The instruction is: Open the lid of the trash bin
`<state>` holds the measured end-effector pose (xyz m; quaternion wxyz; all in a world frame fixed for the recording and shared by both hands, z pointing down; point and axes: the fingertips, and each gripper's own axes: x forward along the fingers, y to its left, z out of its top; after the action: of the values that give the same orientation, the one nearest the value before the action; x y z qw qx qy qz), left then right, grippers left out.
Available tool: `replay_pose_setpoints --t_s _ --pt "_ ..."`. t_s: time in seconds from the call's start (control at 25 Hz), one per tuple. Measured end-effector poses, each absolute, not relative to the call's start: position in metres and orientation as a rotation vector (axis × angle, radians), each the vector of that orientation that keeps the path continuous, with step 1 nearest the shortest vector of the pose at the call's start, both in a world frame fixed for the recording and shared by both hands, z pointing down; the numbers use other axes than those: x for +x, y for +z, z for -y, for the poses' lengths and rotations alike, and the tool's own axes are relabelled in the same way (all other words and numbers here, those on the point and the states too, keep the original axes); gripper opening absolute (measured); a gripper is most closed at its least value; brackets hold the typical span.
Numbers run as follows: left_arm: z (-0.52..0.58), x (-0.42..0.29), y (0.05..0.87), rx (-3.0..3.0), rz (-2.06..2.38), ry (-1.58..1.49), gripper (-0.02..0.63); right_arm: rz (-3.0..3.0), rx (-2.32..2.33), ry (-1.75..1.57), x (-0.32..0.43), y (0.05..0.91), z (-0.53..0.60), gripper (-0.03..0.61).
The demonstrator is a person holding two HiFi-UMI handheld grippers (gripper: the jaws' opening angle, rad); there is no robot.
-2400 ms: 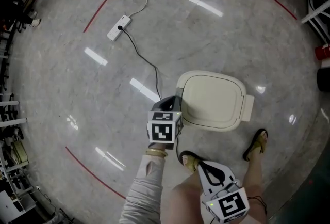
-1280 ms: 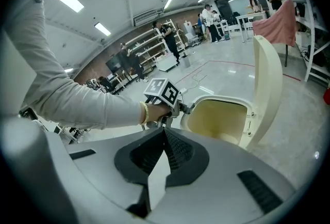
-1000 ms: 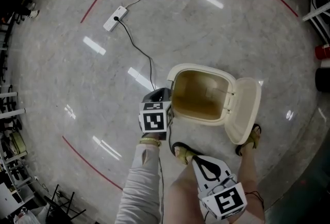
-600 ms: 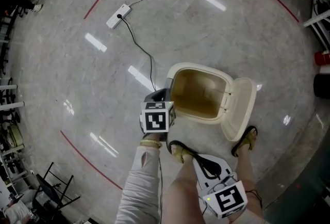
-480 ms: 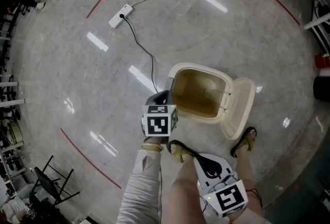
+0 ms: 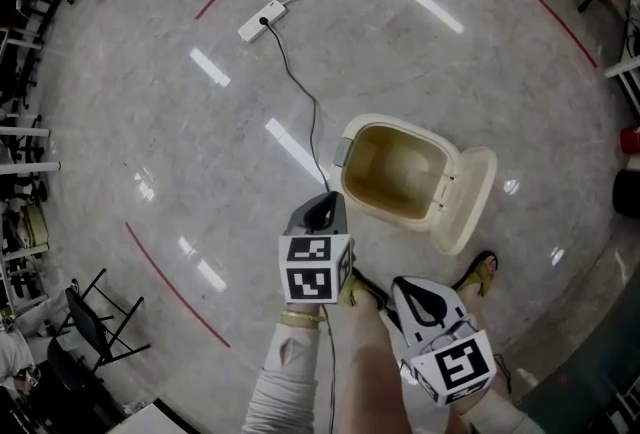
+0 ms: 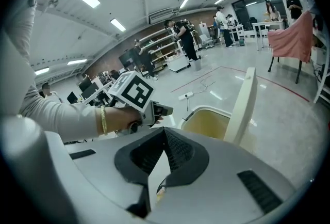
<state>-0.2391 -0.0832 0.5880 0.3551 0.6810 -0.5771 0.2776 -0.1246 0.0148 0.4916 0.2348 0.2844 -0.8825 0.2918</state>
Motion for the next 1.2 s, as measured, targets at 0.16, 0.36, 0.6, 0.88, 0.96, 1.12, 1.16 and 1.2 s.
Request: replay_pose_setpoints --t_s 0.16,0.36,0.6,0.88,0.96,1.12,1.16,1.2 --pt "0.056 -0.232 0.563 1.719 1.532 0.635 0.005 2.436 0.755 0.777 -0.121 0.486 -0.017 0.0" --pt "0.02 -0.215 0.539 1.669 1.57 0.519 0.005 2.457 0.728 0.745 -0.117 0.48 -0.021 0.0" --pt "-0.014 -0.2 0.52 1.594 1.603 0.381 0.005 2.45 0.678 0.707 -0.106 0.481 -0.031 0.0" --pt "-0.038 -0.179 0.511 1.594 1.604 0.357 0.005 2.43 0.622 0.658 -0.094 0.483 -0.038 0.0" --pt "-0.04 -0.174 0.51 1.596 1.601 0.359 0.005 2.426 0.621 0.657 -0.091 0.484 -0.038 0.0" --pt "-0.039 -0.165 0.509 1.61 1.594 0.373 0.005 2.42 0.629 0.657 -0.082 0.485 -0.039 0.0" --pt "-0.038 -0.164 0.508 1.616 1.592 0.376 0.005 2.417 0.631 0.657 -0.081 0.485 -0.039 0.0" --pt "-0.037 -0.163 0.508 1.622 1.591 0.379 0.005 2.415 0.635 0.658 -0.079 0.486 -0.038 0.0"
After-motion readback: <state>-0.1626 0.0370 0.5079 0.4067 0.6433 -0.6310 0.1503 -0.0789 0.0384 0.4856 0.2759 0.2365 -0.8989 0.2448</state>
